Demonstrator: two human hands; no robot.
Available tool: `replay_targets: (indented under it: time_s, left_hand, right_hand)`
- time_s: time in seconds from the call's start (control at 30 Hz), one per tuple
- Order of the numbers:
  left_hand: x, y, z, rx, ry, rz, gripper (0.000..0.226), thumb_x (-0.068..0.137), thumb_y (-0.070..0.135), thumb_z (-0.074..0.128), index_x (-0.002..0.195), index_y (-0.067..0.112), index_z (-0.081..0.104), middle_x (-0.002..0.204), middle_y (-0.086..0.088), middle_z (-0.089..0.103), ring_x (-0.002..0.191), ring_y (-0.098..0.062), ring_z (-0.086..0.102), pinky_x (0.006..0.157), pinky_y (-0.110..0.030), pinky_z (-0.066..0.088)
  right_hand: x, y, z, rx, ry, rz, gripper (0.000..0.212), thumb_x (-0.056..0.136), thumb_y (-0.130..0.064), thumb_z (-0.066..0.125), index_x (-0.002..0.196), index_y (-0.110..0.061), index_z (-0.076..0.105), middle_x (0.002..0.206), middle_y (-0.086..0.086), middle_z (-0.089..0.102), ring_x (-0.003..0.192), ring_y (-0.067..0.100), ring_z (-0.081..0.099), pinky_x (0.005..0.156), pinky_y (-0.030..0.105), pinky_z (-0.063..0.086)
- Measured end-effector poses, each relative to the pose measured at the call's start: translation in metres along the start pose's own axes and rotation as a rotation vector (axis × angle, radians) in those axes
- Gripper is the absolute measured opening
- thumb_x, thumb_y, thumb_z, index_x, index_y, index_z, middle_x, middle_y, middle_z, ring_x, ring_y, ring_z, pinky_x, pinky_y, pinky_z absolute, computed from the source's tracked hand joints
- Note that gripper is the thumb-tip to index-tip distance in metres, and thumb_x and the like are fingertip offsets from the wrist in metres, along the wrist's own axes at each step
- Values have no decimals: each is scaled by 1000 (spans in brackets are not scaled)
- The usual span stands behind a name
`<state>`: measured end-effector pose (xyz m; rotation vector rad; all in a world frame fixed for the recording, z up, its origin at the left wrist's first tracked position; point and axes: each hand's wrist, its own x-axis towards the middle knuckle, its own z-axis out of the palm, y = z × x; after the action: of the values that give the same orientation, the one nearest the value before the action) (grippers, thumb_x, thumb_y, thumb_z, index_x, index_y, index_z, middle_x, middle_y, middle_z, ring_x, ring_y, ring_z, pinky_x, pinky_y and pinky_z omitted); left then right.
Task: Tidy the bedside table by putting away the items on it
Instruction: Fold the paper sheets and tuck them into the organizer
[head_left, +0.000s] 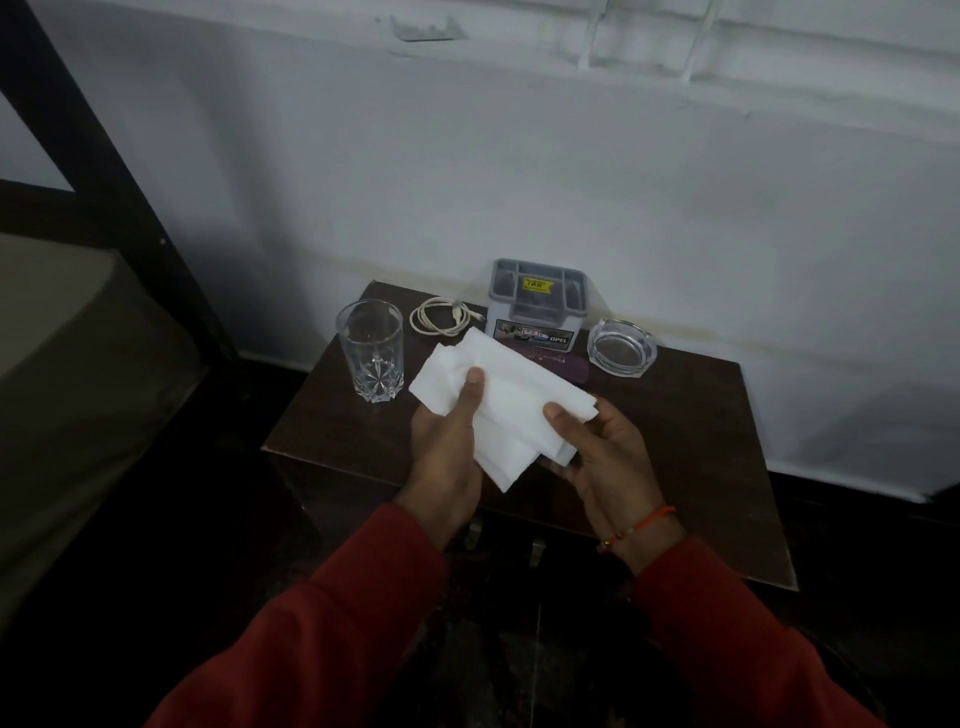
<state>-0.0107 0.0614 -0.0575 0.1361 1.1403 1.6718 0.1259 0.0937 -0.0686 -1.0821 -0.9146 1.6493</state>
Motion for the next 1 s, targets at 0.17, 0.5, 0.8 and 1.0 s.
replay_targets:
  time_s: [0.17,0.5,0.8,1.0]
  left_hand:
    - [-2,-2,2,-36,9,-37,32,95,21,69,126,13,66,117,-12,76,103,-29,74,90,-52,60]
    - [4,-6,-3,-106,-120,-157,24,97,16,66,120,7,68,107,-11,79,94,-29,78,87,-54,60]
    - [13,4,-11,-81,-101,-182,28,97,12,65,124,3,65,107,-12,79,88,-31,78,71,-45,64]
    - [14,6,-12,-69,-111,-208,24,98,10,65,122,7,65,104,-14,80,83,-32,78,70,-47,64]
  right_hand:
    - [7,-10,-5,79,189,-106,12,92,-8,65,98,-17,70,95,-2,75,90,15,70,71,34,61]
    - [76,-60,-22,-73,504,-373,18,93,-9,64,111,-11,63,104,4,68,96,19,67,71,39,63]
    - [168,-119,-8,-862,422,-510,31,99,-8,52,129,-1,57,133,22,48,80,25,62,37,19,53]
    - [188,-121,0,-1209,344,-440,36,99,-9,49,134,-3,55,140,22,46,70,15,51,34,10,45]
